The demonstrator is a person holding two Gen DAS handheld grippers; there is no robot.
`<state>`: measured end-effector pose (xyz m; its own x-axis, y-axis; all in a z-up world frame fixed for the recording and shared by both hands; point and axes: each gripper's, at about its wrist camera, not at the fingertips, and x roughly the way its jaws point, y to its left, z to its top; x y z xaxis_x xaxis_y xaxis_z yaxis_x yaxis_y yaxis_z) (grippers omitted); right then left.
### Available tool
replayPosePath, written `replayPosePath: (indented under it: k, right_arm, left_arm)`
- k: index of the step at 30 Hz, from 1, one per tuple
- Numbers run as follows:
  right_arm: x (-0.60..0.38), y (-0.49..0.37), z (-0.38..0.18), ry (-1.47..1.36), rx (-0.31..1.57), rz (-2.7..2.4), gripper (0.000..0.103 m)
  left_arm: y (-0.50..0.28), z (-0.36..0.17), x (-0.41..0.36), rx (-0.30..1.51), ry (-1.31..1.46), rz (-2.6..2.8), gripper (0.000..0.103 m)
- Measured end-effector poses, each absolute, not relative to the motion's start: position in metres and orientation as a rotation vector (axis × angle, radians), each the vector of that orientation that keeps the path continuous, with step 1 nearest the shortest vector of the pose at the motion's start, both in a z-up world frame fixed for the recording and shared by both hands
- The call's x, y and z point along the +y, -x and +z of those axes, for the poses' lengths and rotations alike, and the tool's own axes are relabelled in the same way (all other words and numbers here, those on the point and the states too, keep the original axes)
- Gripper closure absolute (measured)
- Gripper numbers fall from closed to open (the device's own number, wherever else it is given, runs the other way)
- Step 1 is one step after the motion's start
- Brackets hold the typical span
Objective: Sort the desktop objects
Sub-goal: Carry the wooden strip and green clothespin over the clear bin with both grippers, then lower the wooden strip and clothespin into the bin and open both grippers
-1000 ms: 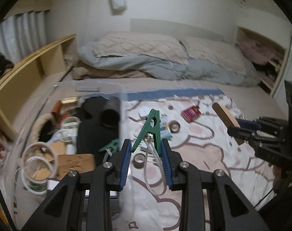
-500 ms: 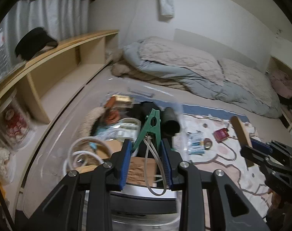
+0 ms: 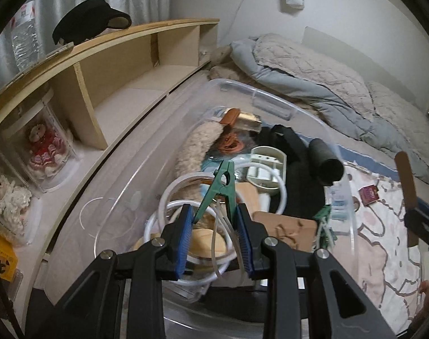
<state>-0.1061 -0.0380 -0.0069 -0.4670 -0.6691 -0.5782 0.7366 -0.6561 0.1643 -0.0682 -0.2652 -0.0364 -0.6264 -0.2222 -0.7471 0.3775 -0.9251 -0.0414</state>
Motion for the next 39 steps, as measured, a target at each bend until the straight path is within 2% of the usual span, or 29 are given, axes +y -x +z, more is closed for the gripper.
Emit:
replayPosePath:
  k: [7,10,11,29,33,39]
  right_arm:
    - [-0.056,0.105,-0.010,-0.790,0.115,-2.101,0.077]
    - [-0.061,0.106,-0.013,-0.802,0.120,-2.094,0.077]
    - [-0.063,0.107,-0.015,-0.809,0.119,-2.092,0.077]
    - [-0.074,0.147,-0.057,-1.055,0.034,-2.156,0.077]
    - [-0.078,0.151,-0.063,-1.062,-0.015,-2.107,0.077]
    - [-0.080,0.146,-0.060,-1.029,0.030,-2.120,0.076]
  left_arm:
    - [0.075,-0.045,-0.271,0.249,-1.119,-2.521,0.071]
    - [0.073,-0.045,-0.276,0.289,-1.102,-2.524,0.049]
    - [0.071,-0.044,-0.277,0.296,-1.093,-2.524,0.046]
    - [0.067,-0.035,-0.259,0.293,-1.095,-2.604,0.046]
    - [0.068,-0.034,-0.251,0.278,-1.098,-2.623,0.046]
    - [0.067,-0.034,-0.249,0.271,-1.102,-2.635,0.045]
